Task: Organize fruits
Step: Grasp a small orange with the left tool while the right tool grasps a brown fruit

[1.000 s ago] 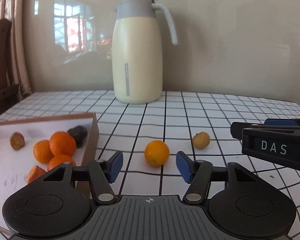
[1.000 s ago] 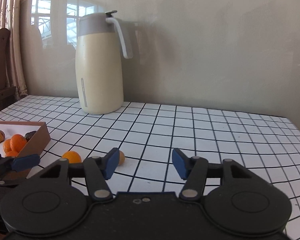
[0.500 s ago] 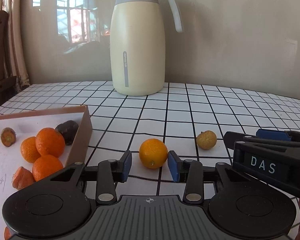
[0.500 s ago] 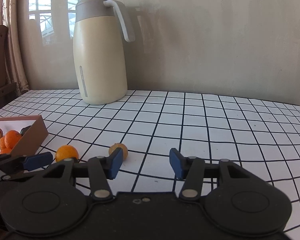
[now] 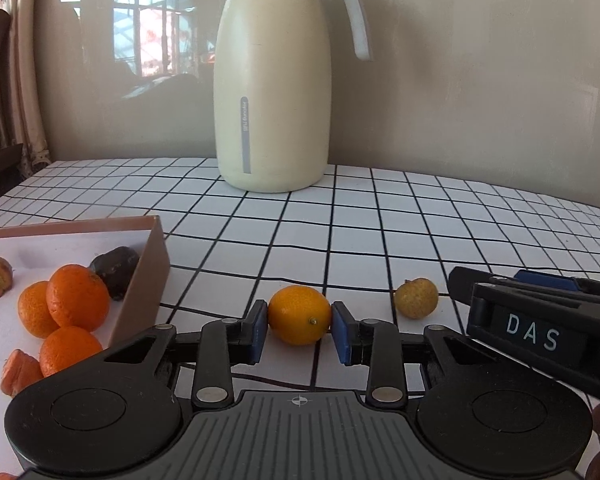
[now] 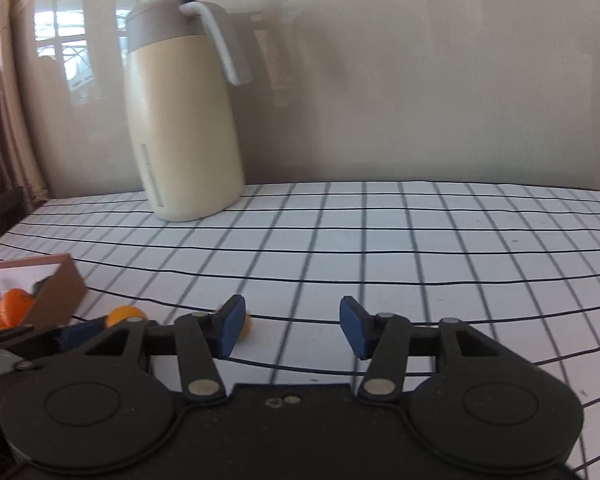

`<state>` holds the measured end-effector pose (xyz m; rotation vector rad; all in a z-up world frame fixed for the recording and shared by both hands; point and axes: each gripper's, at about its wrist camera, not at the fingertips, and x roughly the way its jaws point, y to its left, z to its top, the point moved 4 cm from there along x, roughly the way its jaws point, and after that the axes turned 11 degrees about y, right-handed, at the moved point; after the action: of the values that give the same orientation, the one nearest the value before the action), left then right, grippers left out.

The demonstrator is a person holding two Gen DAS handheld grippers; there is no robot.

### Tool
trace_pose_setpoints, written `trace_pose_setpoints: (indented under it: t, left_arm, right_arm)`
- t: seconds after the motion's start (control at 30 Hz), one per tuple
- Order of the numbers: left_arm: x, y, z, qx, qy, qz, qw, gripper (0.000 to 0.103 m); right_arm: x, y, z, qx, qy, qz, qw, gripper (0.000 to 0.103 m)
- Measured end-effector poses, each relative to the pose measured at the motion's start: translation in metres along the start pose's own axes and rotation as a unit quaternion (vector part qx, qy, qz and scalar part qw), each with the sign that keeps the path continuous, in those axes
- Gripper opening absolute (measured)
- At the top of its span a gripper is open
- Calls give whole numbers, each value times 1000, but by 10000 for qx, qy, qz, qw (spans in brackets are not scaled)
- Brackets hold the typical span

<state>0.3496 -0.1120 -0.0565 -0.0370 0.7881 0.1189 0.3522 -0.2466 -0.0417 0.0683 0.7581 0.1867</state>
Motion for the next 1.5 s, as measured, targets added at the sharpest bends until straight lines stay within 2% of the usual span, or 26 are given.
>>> trace_pose_setpoints:
  t: [0.23,0.5,0.6,0.9,1.03,1.27,1.33,1.5]
  left_arm:
    - [3,-2,3,-3,0,-66,10000,34]
    - [10,-11,10,139,-15,-185,9997,34]
    - [13,-16,11,198,-15,-331,9993,34]
    - [13,-36,12,431,-43,-657,9969,34]
    - [13,-32,12,404,-69,-510,9979,34]
    - [16,-3,15,145,-39,-257,9996,34]
    - [15,1,15,156,-49,-184,9997,34]
    - [14,6,13,214,-21,-92,9997,34]
  right_arm:
    - [3,0,-2,-9,68,42,10000,45]
    - [0,-8,-3,18,38,-119,9999,46]
    - [0,-15,-3,212,65,-53,9997,46]
    - [-3,-32,-4,340,18,-209,9992,45]
    - [-4,-24,-3,217,-83,-15,9997,46]
    - [3,5,5,-136,-163,315,9993,44]
    - [4,11,7,-190,-132,382,9990,36]
    - [9,14,5,-284,-28,413,9987,36]
